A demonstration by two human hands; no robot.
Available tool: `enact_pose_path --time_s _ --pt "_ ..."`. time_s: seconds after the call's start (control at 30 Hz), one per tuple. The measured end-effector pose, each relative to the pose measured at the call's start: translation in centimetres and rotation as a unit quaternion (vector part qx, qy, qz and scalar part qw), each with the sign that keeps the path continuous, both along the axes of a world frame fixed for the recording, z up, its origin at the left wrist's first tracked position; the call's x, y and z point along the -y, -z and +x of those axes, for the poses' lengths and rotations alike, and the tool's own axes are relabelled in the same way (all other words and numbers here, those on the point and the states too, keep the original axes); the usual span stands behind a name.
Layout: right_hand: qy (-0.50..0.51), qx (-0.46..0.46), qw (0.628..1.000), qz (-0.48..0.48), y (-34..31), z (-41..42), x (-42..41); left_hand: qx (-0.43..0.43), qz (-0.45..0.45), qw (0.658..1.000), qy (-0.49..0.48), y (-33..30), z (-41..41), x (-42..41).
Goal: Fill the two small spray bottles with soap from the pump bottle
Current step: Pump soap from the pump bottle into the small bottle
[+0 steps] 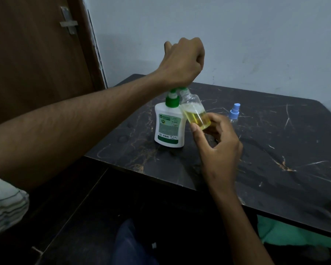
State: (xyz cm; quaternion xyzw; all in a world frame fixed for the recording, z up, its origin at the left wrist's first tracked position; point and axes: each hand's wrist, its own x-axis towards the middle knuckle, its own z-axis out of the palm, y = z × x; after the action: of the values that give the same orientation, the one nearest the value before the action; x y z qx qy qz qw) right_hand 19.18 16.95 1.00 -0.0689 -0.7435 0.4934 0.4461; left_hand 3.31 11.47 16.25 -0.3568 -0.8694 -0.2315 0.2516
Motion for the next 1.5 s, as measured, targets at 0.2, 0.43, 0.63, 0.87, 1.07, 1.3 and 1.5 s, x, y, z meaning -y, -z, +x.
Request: enact_pose_path --time_s 0.2,0.43,0.63,0.87,1.07,1.3,1.5 --pt "-0.001 -0.002 1.0 0.003 -0.12 0.12 0.0 0.003 -0.004 1.0 0.005 0.48 -0.24 -0.12" --pt "-0.001 -0.003 1.0 0.004 -0.07 0.04 -0.04 -0.01 -0.002 1.0 0.006 0.54 -0.38 -0.31" --pt "-0.003 0.001 1.0 0.002 -0.05 0.05 0.01 0.007 0.0 1.0 0.004 0.29 -0.56 -0.09" --pt "0.0 -0.002 1.0 0.004 0.04 -0.03 -0.06 -0.018 -0.007 1.0 -0.007 0.73 -0.38 -0.36" --pt "-0.005 -0.002 1.0 0.0 0.05 0.05 -0.06 0.002 0.007 1.0 -0.014 -0.05 -0.41 -0.08" --pt "-0.005 0.006 1.0 0.003 0.02 -0.11 -0.08 -0.002 -0.007 1.0 -0.012 0.48 -0.16 -0.18" --pt "-0.007 0.003 1.0 -0.003 0.06 -0.16 -0.13 -0.002 -0.01 1.0 -0.002 0.0 -0.12 -0.23"
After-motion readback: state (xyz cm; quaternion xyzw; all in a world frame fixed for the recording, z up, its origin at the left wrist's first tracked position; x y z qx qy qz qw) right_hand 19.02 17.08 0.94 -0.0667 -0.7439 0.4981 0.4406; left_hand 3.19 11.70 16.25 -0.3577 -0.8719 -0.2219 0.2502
